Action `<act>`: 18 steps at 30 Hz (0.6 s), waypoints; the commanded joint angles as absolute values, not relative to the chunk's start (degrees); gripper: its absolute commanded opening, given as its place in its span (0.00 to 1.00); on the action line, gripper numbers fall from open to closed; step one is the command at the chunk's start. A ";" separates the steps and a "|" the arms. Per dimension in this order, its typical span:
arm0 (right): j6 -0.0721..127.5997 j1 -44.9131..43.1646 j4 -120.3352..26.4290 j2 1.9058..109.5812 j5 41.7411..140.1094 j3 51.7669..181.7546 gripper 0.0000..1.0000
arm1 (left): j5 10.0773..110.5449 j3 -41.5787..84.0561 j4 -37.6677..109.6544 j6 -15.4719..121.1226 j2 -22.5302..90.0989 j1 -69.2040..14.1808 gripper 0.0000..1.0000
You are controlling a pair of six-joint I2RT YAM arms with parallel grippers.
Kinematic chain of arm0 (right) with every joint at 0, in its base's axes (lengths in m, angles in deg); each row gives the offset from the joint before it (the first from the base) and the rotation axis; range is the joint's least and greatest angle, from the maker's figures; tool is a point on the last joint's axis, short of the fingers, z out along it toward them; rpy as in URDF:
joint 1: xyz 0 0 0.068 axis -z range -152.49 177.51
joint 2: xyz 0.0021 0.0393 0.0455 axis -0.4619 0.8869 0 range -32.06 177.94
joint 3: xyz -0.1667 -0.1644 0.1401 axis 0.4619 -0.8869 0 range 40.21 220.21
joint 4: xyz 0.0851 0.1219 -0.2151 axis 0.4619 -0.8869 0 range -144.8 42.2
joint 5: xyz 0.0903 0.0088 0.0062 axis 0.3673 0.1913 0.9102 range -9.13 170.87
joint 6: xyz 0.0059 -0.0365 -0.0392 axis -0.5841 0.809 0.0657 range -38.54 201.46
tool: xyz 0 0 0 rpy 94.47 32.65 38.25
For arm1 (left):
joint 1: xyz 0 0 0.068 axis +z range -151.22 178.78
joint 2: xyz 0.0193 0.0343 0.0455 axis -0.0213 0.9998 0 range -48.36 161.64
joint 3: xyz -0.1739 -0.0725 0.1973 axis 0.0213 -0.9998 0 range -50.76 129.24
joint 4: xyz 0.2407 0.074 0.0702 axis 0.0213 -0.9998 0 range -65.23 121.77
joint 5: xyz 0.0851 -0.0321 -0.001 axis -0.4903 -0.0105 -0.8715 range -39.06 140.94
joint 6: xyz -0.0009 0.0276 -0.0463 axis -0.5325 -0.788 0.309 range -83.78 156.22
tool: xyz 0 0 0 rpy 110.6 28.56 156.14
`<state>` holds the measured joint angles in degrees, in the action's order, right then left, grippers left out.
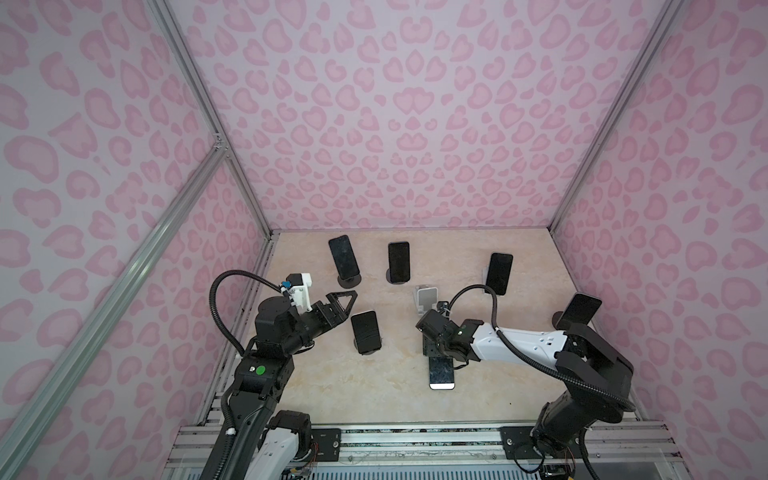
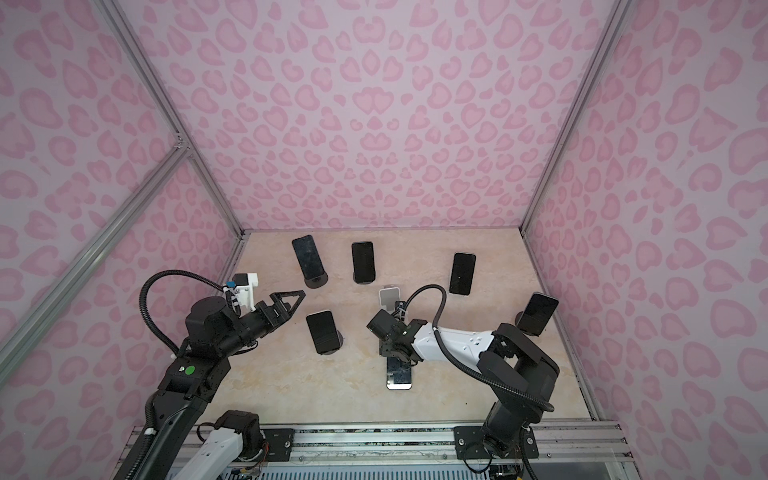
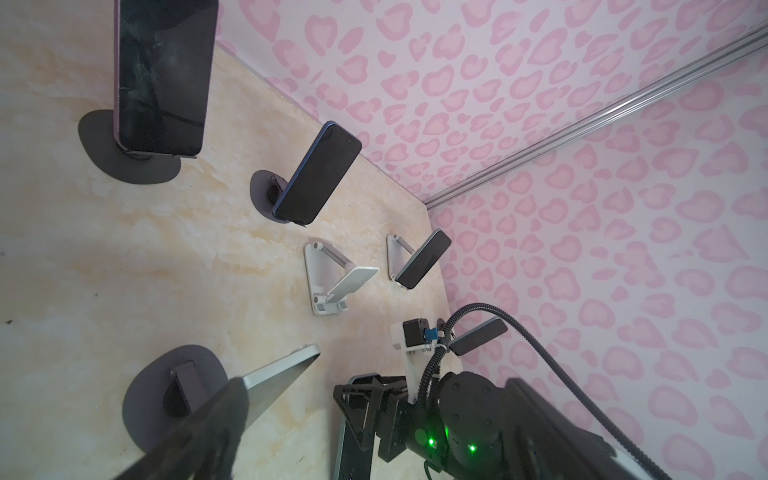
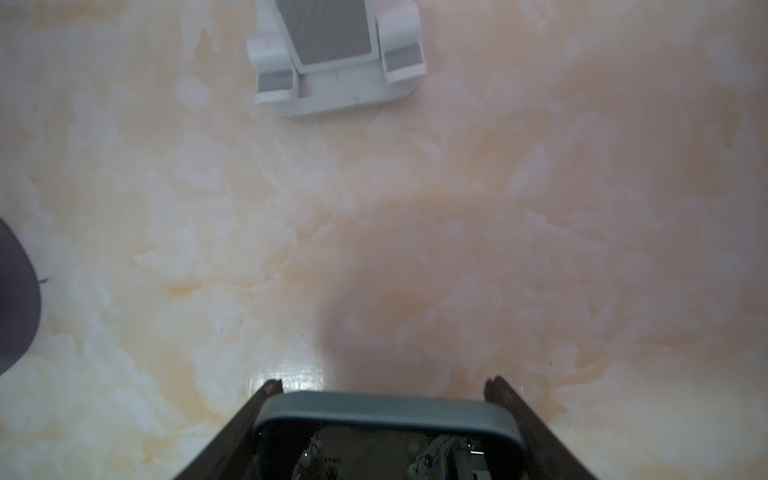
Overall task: Remove the phone from the phone stand
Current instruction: 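Lower the held phone flat onto the table and open right gripper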
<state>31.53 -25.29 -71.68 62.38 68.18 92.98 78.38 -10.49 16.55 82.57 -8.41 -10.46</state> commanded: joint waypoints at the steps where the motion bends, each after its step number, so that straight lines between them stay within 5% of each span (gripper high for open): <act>1: 30.21 -25.79 -71.29 63.38 65.27 92.74 0.72 | 78.81 -9.37 16.39 81.72 -7.54 -10.53 0.98; 18: 29.70 -26.40 -67.34 67.28 66.23 92.42 0.77 | 76.88 -11.61 16.07 83.63 -7.75 -10.50 0.99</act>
